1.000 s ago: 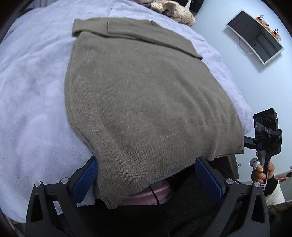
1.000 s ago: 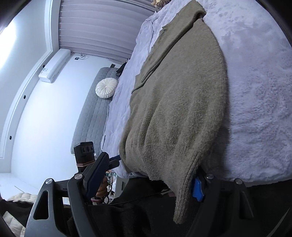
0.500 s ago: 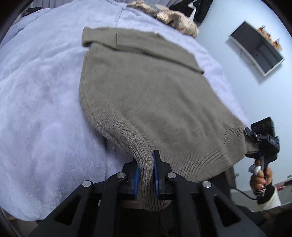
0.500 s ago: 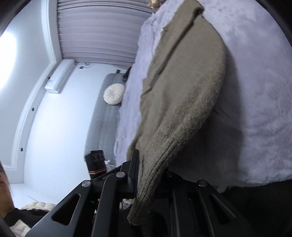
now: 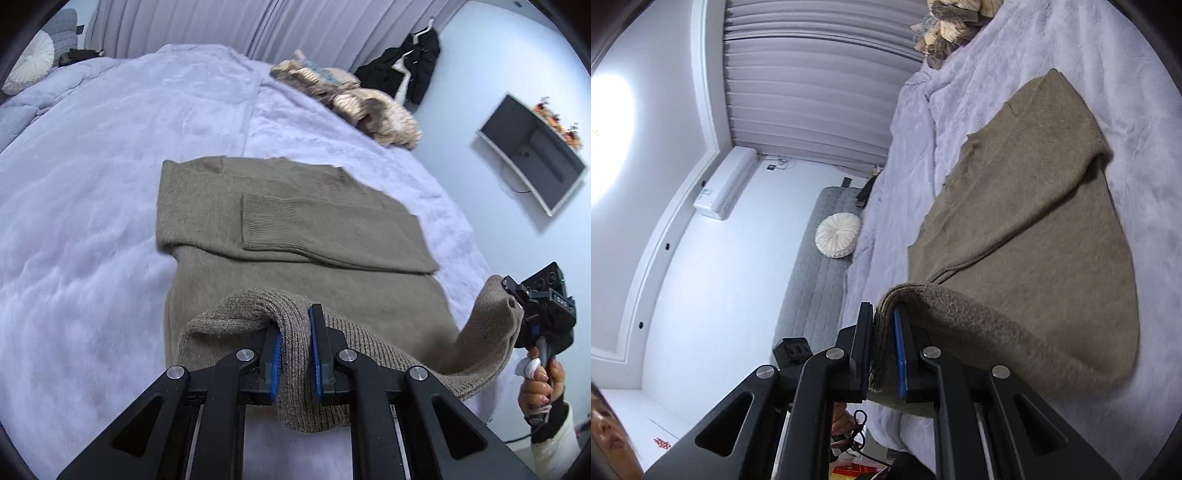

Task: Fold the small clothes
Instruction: 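Grasp the sweater hem with both grippers and lift it toward the collar, then lay the hem over the folded sleeves and open both grippers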

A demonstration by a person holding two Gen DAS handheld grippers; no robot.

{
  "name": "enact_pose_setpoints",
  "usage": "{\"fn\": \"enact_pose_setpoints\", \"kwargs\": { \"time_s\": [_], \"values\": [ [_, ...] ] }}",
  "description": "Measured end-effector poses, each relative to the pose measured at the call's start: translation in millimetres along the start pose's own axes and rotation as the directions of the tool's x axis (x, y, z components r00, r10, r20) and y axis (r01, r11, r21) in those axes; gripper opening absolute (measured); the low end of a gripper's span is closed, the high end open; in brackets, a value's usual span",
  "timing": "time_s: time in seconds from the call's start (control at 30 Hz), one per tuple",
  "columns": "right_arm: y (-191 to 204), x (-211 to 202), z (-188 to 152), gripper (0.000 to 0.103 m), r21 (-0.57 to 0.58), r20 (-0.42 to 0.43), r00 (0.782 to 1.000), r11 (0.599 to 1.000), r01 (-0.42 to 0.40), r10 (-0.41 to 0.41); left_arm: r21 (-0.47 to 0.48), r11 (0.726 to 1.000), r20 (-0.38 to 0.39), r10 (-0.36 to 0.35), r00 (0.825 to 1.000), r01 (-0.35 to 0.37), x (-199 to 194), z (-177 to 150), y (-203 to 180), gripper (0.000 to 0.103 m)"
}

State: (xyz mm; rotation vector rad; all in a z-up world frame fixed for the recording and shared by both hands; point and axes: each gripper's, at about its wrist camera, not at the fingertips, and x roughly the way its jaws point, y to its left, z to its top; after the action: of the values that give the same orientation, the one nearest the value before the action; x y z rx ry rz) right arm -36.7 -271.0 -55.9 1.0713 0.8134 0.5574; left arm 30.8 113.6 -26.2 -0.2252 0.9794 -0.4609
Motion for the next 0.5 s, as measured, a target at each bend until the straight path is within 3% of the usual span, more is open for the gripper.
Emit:
{"fn": "enact_pose_setpoints", "kwargs": {
  "time_s": [0.13, 0.23, 0.37, 0.47, 0.5],
  "values": [
    [-39, 29, 30, 0.012, 0.078, -0.033, 0.989, 0.986, 0.145, -0.143, -0.045, 0.994, -0.09, 0.094, 0.991, -0.098, 49, 13, 11, 0.015],
    [-67, 42, 44, 0.014, 0.152, -0.04, 0.975, 0.963, 0.224, -0.22, -0.102, 0.99, -0.154, 0.086, 0.984, -0.102, 67, 10, 25, 0.015],
    [-81, 39, 51, 0.016, 0.186, -0.032, 0.966, 0.948, 0.257, -0.256, -0.109, 0.991, -0.163, 0.059, 0.985, -0.077, 60, 9, 32, 0.017],
    [-80, 30, 53, 0.016, 0.169, -0.038, 0.955, 0.94, 0.298, -0.295, -0.059, 0.992, -0.124, 0.101, 0.987, -0.109, 43, 12, 28, 0.043],
    [-78, 25, 52, 0.017, 0.153, -0.041, 0.949, 0.936, 0.316, -0.313, -0.046, 0.99, -0.096, 0.129, 0.987, -0.134, 36, 14, 27, 0.07]
  ]
}}
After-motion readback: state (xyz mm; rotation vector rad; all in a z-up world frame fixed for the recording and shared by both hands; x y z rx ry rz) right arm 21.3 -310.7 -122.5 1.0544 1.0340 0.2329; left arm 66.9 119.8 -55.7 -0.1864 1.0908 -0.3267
